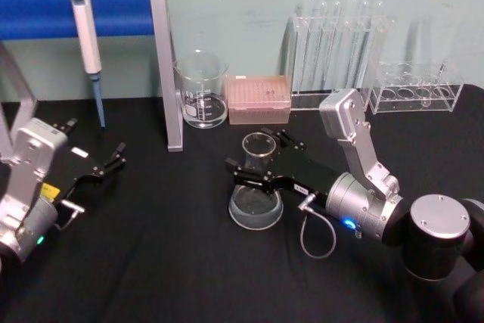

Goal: Grasp the erlenmeyer flask with one hand, shake it three times, then place it back.

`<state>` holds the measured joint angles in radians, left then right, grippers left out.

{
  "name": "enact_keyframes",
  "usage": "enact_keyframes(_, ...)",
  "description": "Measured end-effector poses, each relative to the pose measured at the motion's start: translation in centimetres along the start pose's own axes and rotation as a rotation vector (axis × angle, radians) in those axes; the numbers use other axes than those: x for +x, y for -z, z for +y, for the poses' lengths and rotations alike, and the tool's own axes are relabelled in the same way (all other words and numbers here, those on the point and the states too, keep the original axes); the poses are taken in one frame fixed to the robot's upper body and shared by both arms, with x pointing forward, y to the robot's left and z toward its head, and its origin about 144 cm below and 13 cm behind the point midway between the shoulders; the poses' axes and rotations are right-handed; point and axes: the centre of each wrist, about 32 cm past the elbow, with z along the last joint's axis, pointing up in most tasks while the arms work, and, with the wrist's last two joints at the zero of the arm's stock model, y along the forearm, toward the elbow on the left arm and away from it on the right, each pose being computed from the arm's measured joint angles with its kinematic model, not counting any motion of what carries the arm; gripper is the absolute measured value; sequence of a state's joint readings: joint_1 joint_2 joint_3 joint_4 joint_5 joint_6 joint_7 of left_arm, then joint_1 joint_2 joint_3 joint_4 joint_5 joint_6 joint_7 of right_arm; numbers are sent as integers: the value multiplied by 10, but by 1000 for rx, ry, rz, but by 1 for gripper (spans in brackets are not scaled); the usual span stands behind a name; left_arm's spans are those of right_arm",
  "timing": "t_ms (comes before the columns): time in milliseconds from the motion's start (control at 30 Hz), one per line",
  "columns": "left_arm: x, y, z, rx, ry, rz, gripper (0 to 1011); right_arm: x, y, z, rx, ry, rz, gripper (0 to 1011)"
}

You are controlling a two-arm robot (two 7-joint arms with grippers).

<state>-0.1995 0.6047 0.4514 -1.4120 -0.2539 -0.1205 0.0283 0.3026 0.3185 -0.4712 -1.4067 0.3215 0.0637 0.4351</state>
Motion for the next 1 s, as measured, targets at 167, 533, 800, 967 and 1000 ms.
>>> enact_keyframes(167, 0, 0, 0, 0, 0, 0, 1001, 0, 0, 0, 0, 0, 0, 1002)
enact_keyframes(533, 0, 0, 0, 0, 0, 0, 1001, 2, 3, -7, -6, -11, 17, 1002)
enact_keyframes(800, 0, 0, 0, 0, 0, 0, 1001, 3, 6, -22, -15, -20, 31, 1002)
enact_keyframes(967, 0, 0, 0, 0, 0, 0, 1001, 3, 6, -34, -15, -16, 41, 1002)
enact_keyframes(1000, 0, 0, 0, 0, 0, 0, 1001, 3, 6, -35, -14, -15, 42, 1002)
